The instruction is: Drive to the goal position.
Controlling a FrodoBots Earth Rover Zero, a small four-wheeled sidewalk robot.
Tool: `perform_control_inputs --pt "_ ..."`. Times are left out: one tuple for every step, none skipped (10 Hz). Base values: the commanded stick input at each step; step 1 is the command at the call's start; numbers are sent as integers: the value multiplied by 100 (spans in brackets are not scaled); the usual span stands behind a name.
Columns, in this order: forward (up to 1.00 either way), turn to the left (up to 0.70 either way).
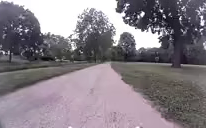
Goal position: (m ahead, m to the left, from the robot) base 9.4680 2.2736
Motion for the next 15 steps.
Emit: perform_control_inputs --pt "70 0" --pt "70 0" --pt "70 0" --pt "70 0" --pt "70 0" --pt "70 0" --pt "70 0" --pt "70 0" --pt "70 0" --pt "70 0" --pt "70 0" --pt "70 0" --pt "70 0" --pt "70 0" --pt "70 0"
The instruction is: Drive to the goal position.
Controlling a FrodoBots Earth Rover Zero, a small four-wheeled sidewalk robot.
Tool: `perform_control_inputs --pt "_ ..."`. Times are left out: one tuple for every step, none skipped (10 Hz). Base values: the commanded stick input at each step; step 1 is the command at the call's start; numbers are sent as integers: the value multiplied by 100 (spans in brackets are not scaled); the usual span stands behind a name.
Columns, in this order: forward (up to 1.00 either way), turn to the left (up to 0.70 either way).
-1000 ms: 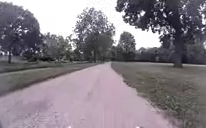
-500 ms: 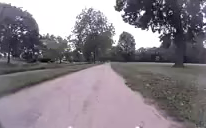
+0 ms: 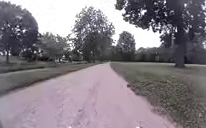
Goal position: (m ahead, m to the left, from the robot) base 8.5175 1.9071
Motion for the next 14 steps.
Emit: perform_control_inputs --pt "70 0" --pt "70 0" --pt "70 0" --pt "70 0" --pt "70 0" --pt "70 0" --pt "70 0" --pt "70 0" --pt "70 0" --pt "70 0" --pt "70 0" --pt "70 0" --pt "70 0" --pt "70 0"
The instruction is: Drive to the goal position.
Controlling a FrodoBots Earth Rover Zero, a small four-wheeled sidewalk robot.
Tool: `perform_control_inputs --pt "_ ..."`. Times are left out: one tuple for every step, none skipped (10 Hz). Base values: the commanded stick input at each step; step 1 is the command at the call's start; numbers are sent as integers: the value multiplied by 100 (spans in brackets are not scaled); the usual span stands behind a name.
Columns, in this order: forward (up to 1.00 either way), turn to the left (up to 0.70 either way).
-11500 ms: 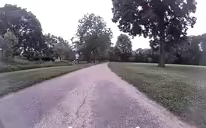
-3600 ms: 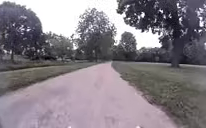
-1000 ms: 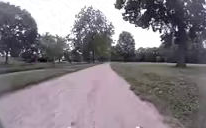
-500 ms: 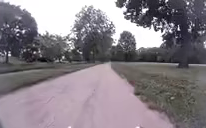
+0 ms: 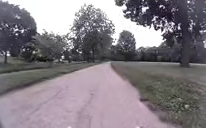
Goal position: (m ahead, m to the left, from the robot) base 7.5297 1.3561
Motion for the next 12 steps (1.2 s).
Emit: perform_control_inputs --pt "70 0" --pt "70 0" --pt "70 0" --pt "70 0" --pt "70 0" --pt "70 0" --pt "70 0" --pt "70 0" --pt "70 0" --pt "70 0" --pt "70 0" --pt "70 0"
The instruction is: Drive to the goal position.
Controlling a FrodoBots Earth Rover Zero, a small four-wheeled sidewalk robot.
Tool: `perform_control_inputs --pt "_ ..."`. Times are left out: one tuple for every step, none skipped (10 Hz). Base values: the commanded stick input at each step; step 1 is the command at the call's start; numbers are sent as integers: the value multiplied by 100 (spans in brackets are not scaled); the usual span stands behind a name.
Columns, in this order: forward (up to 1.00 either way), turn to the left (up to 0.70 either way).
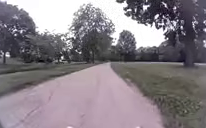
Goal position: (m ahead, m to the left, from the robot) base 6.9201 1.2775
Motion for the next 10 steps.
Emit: perform_control_inputs --pt "70 0" --pt "70 0" --pt "70 0" --pt "70 0" --pt "70 0" --pt "70 0" --pt "70 0" --pt "70 0" --pt "70 0" --pt "70 0"
